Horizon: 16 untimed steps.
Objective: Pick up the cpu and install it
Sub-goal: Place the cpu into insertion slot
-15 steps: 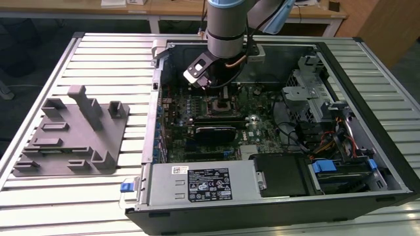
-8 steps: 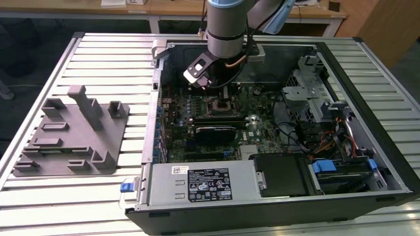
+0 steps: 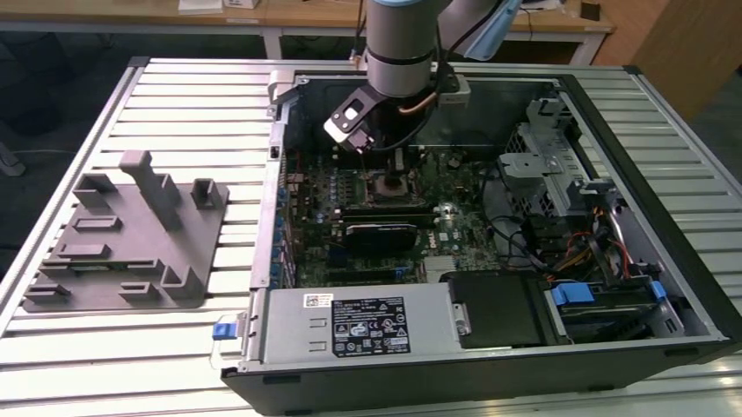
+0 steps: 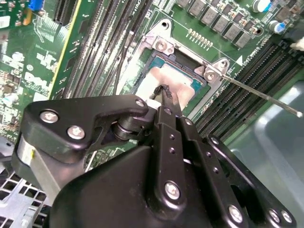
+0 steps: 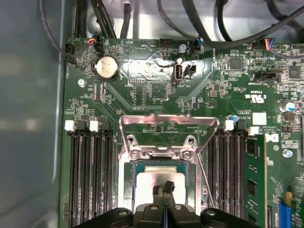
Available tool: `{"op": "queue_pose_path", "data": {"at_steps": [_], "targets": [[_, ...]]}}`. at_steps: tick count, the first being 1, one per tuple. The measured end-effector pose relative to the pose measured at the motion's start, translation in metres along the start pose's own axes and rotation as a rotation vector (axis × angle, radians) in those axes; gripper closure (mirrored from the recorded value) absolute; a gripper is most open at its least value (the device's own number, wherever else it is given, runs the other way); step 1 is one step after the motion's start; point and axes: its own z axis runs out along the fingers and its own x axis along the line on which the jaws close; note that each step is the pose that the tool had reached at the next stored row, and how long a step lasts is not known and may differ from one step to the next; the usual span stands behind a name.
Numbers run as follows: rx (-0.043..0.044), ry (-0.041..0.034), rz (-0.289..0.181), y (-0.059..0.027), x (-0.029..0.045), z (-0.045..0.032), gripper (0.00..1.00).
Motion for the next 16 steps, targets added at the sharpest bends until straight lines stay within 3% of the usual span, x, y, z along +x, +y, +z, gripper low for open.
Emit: {"op": "queue_pose_path", "data": {"at_steps": [16], "targets": [[-0.0015,-0.0001,0.001,0.0024,-0.0009,-0.0456,0.89]]}}
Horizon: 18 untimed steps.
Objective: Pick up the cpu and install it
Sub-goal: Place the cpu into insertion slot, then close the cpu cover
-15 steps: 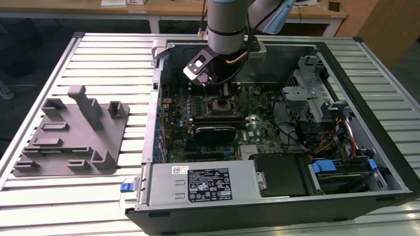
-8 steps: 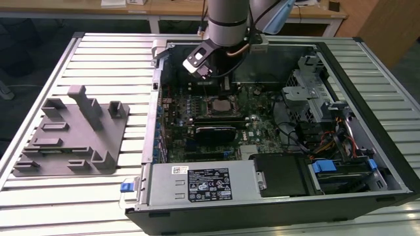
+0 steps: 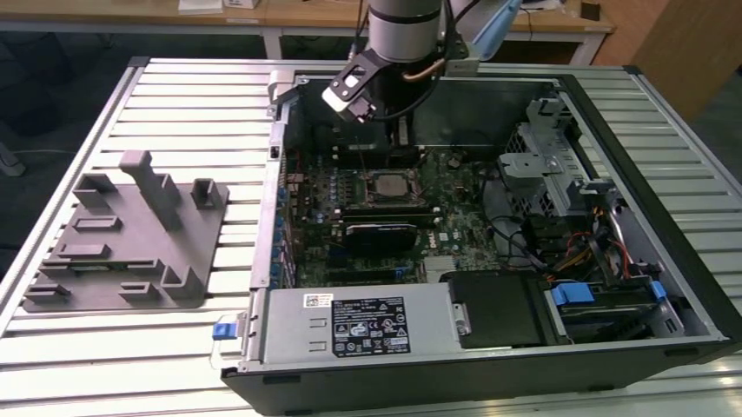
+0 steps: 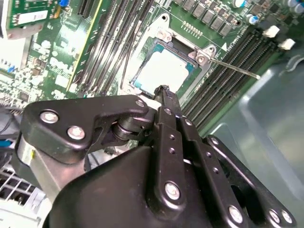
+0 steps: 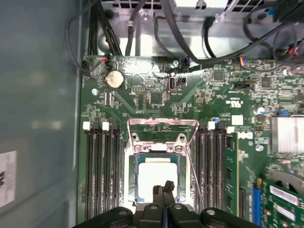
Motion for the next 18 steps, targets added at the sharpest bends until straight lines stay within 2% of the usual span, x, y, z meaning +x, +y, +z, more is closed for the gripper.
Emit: {"op": "queue_pose_path", "data": {"at_steps": [6,18], "targets": [[-0.0008,-0.0002,0.001,0.0006,-0.0002,-0.0117,0.89],[-0.0008,-0.0001,0.001,0.0006,-0.0002,-0.0119,0.89]]}}
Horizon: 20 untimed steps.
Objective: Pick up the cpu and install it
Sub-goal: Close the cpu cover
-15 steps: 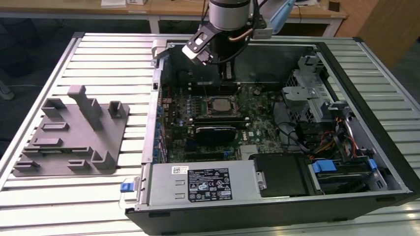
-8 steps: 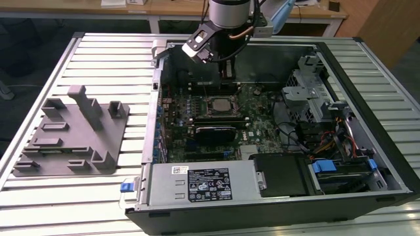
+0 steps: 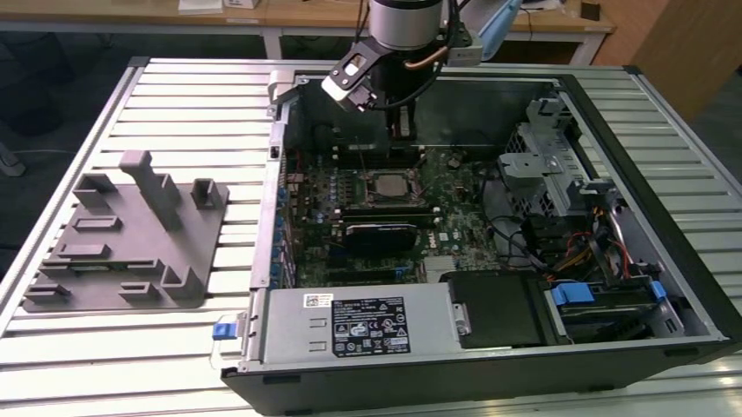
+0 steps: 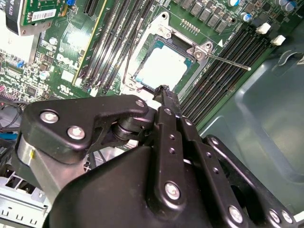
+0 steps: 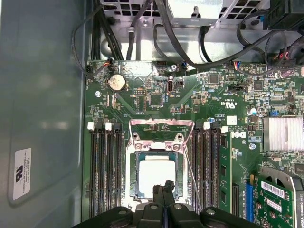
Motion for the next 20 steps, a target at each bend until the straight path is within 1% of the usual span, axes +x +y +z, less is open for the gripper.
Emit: {"op": "queue_pose_path", "data": {"at_steps": [4,14,17,20], "targets": [[0.0001,-0.0001,0.000,0.0025,0.0000,0.0001,0.89],[0.0000,0.0000,0.000,0.0148,0.0001,0.0008,0.89],[0.0001,-0.0001,0.000,0.0198,0.0001,0.0010,0.89],[0.0000,0.0000,0.000,0.0268,0.0002,0.0015,0.89]]}}
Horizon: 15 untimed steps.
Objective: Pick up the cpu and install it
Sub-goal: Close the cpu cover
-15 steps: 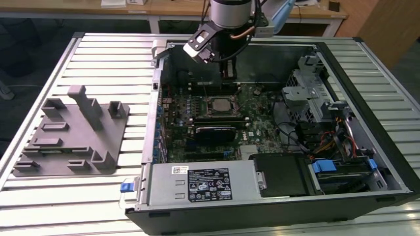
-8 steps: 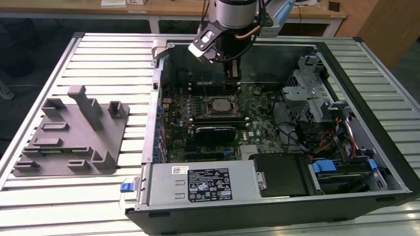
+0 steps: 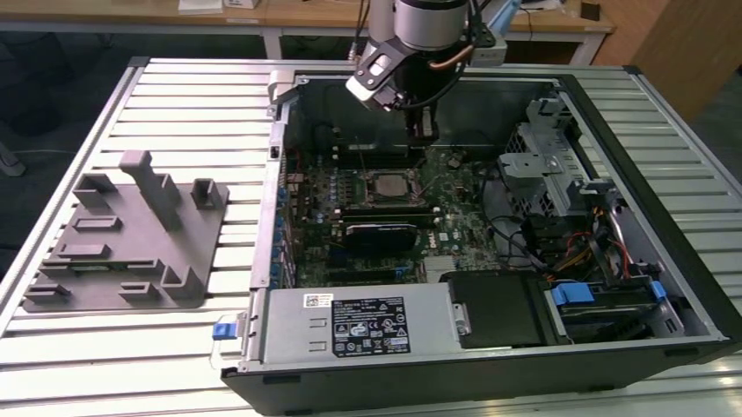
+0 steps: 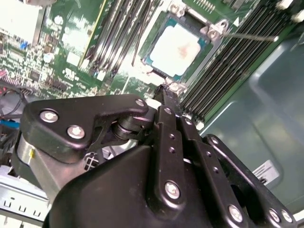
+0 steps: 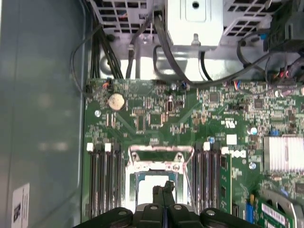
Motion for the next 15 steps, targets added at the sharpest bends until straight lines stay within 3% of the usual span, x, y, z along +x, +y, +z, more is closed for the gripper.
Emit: {"op": "queue_pose_path", "data": {"at_steps": [15], "targets": [[0.0000,-0.0001,0.000,0.0286,0.0002,0.0015,0.89]]}}
